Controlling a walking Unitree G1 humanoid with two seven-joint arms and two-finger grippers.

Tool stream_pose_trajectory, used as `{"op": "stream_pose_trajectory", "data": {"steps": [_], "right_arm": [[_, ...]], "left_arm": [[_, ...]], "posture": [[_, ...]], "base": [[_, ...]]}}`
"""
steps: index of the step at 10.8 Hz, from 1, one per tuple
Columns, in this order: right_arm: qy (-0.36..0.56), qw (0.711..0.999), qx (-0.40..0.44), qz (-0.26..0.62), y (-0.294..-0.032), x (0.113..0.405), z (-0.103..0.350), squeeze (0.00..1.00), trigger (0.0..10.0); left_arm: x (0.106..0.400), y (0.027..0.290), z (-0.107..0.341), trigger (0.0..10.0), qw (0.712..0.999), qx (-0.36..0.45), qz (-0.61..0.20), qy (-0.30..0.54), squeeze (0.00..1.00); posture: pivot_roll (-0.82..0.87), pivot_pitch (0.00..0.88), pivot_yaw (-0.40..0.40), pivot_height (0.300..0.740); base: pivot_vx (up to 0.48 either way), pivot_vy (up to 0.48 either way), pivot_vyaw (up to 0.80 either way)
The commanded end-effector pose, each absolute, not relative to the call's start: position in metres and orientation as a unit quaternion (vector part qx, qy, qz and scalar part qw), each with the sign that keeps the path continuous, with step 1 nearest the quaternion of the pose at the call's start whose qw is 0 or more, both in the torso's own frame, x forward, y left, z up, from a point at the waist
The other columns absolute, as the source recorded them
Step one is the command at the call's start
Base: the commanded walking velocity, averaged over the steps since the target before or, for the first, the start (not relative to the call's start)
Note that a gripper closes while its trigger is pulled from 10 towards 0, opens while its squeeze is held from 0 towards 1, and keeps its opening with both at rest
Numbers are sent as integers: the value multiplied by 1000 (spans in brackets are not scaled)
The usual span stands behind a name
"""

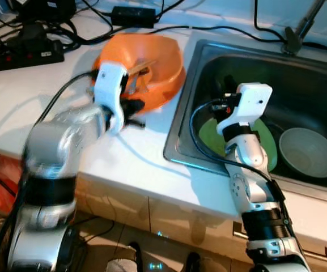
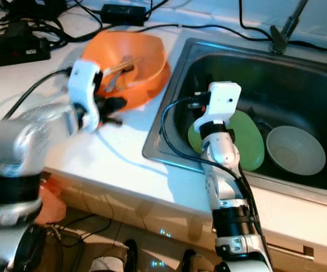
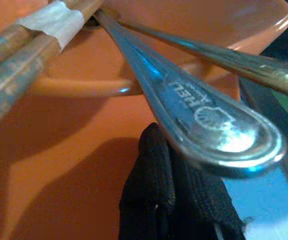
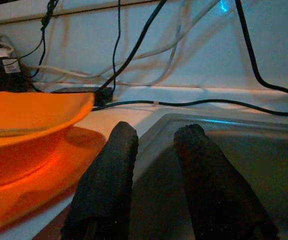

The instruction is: Kitchen organization

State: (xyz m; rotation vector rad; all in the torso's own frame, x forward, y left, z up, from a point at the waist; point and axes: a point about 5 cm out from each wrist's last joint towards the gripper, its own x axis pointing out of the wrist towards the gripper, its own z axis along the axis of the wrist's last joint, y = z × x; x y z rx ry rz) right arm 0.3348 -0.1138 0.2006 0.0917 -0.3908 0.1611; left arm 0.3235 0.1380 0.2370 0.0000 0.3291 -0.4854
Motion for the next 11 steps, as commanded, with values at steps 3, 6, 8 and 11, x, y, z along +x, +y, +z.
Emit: {"op": "stream_pose_trajectory", "data": {"steps": [3,6,8,11], "right_arm": [[-155,984,50,77,-118,337,181,0,10000],[-154,983,52,85,-115,340,182,0,10000],[-153,983,53,89,-114,341,181,0,10000],[-153,983,54,91,-113,342,181,0,10000]], "left_arm": [[292,145,217,10000,948,-16,-226,223,0],[261,156,229,10000,955,-9,-195,226,0],[255,157,229,10000,958,-4,-187,218,0],[261,150,251,10000,971,45,-186,141,0]], "posture": [[308,214,9,740],[336,220,-7,740],[350,222,-13,740],[343,219,-12,740]], "base": [[0,0,0],[0,0,0],[0,0,0],[0,0,0]]}}
